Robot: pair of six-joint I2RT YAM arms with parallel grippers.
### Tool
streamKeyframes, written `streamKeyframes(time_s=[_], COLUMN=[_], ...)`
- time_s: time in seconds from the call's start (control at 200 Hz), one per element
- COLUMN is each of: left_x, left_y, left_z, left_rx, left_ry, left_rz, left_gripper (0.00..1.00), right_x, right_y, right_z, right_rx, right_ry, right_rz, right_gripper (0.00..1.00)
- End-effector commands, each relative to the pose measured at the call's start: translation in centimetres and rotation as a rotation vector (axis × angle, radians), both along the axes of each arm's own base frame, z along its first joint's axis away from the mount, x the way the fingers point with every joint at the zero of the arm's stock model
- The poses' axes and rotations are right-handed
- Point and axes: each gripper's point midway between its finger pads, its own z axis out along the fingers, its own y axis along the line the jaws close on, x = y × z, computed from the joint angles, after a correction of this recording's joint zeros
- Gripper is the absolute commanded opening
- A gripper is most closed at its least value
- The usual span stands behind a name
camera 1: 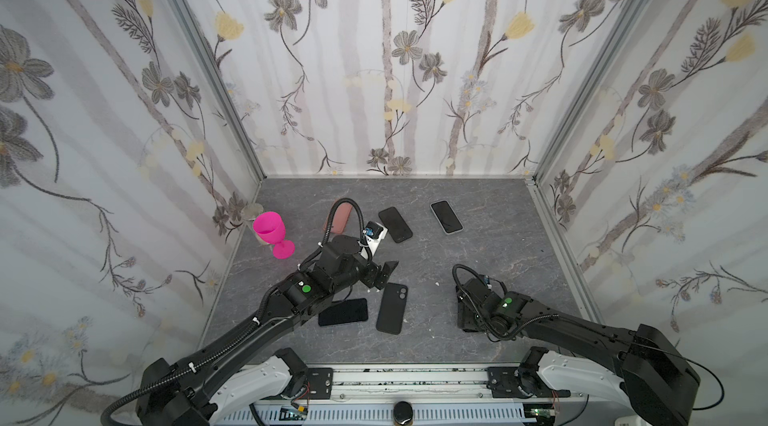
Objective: Put the phone into the phone case
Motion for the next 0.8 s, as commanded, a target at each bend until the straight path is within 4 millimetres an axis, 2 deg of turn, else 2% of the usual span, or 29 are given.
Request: streamKeyframes(time_s=[0.0, 0.095, 0.31, 0.604, 0.799], left_x=[0.2, 0.3, 0.6, 2.0, 3.3], left_y=[0.1, 0.2, 0.2, -0.4, -1.7], left_z=[0.8, 0.9, 1.3, 0.7, -0.4], left_rx=[-0.017, -0.021, -0.025, -0.022, -0.016], left_ry=[-0.012, -0.018, -0.023, 0.006, 0.073], left_rz=[0.02, 0.023, 0.037, 0.083, 0.106], left_gripper=[0.92, 0.91, 0.92, 0.94, 0.94], right_x=[-0.7, -0.9, -0.6, 1.6, 2.3], right_y=[-0.4, -0.6, 0.1, 2.9, 3.5], right_z=[-1.0, -1.5, -1.6, -0.2, -0.3], right_rx=[-0.019, -0.035, -0.028, 0.031, 0.023], right_ry=[0.037, 0.055, 0.054, -0.028, -0.04], right_rz=[0.004, 0.014, 0.051, 0.17, 0.194], right_gripper=[0.8, 0.77, 0.61, 0.54, 0.52])
